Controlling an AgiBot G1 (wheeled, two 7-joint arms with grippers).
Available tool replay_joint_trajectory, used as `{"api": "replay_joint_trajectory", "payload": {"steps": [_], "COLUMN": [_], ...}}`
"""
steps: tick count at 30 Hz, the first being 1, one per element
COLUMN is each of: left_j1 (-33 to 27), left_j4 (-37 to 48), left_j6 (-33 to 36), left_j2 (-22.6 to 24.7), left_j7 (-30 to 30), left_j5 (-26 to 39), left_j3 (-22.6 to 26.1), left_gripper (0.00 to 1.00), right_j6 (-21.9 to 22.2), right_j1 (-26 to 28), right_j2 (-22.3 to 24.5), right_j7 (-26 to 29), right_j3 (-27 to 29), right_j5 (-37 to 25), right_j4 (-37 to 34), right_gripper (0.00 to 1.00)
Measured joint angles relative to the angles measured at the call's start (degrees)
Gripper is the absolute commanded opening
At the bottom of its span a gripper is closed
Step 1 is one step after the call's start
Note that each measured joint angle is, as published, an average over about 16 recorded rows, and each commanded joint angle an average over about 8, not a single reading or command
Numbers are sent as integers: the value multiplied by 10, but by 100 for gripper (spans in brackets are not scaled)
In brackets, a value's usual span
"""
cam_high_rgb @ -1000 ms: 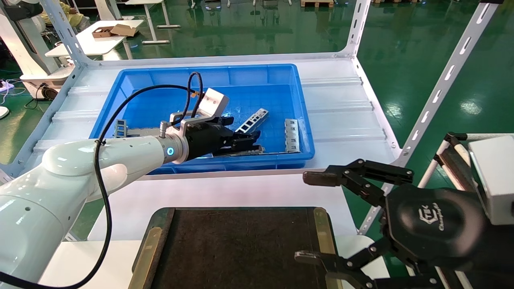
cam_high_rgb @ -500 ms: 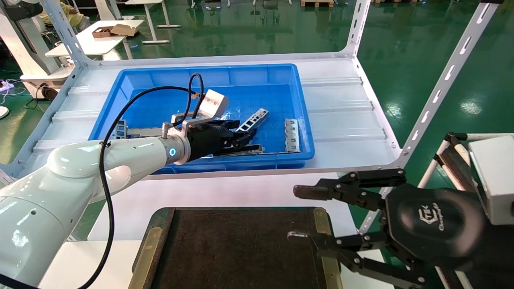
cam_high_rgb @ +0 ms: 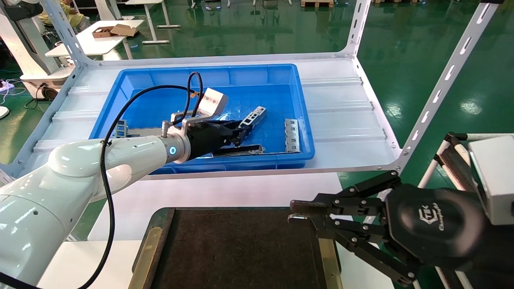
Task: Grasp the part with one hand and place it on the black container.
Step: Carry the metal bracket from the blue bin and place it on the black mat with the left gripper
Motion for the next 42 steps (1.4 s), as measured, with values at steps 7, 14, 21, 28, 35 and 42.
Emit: {"api": "replay_joint_trajectory", "payload": {"steps": [7, 14, 21, 28, 35, 42], "left_j1": [-16, -20, 11, 84, 187, 302], "left_j4": [-3, -17, -49, -117, -241, -396], "left_j6": [34, 157, 314, 403, 393, 301], "left_j2": [-11, -50, -105, -160, -218, -274], "left_j7": [0, 19, 47, 53, 26, -17], "left_j5": [-39, -93, -146, -185, -214, -229], "left_j3": [-8, -34, -60, -76, -84, -87], "left_gripper": [0, 0, 0, 0, 0, 0], "right_j6": [0, 0, 0, 0, 1, 1], "right_j1": [0, 0, 0, 0, 0, 0], "right_j2": [0, 0, 0, 0, 1, 1], "right_j7": [0, 0, 0, -1, -1, -1], "right_j3": [0, -1, -1, -1, -1, -1], "right_j5": [0, 0, 1, 1, 1, 1], "right_j4": [0, 0, 0, 0, 0, 0], "right_gripper": [0, 0, 0, 0, 0, 0]}}
